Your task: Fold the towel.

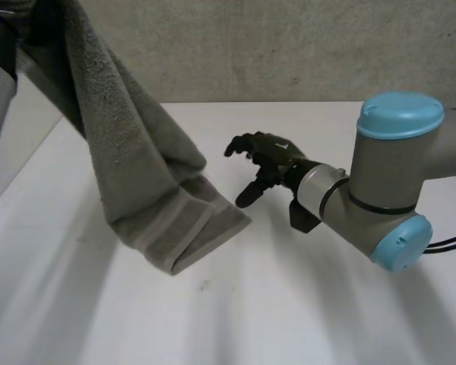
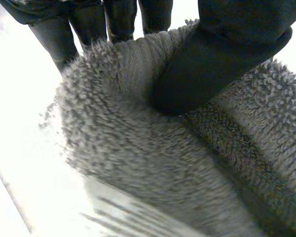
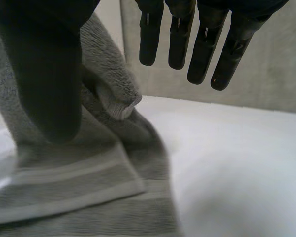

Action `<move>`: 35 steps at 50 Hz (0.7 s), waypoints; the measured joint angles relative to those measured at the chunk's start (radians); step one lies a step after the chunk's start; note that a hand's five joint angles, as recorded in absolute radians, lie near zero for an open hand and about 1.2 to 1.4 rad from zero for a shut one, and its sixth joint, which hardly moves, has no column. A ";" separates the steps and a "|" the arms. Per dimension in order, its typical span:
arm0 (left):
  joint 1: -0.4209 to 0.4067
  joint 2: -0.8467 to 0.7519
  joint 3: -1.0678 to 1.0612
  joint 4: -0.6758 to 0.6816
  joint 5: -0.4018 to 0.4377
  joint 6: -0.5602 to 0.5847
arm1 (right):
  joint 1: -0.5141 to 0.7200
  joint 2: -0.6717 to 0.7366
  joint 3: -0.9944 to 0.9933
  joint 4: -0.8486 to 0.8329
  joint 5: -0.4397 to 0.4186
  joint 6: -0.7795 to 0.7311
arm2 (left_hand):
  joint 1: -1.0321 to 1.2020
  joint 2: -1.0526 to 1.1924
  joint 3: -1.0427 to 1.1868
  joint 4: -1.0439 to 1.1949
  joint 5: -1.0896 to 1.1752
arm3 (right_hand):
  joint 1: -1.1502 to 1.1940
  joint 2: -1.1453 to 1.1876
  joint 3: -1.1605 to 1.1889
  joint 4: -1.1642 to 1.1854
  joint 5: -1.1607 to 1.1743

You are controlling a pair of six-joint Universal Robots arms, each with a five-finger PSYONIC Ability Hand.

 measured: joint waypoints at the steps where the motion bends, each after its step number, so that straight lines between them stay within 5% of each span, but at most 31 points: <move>1: 0.000 0.010 -0.003 -0.002 0.001 0.000 | 0.004 0.006 -0.003 -0.001 -0.007 0.012 | 0.000 0.000 0.000 0.000 0.000 | 0.000 0.000 0.000 0.000 0.000; 18: -0.042 0.138 -0.017 -0.052 0.008 0.000 | 0.122 0.180 -0.141 -0.011 -0.073 0.145 | -0.001 0.000 0.000 0.000 0.000 | 0.000 0.001 0.002 0.003 0.011; 35: -0.047 0.122 -0.019 -0.050 0.008 0.000 | 0.148 0.134 -0.053 -0.015 -0.071 0.160 | -0.001 0.000 0.000 0.000 0.000 | 0.142 0.158 0.176 0.185 0.168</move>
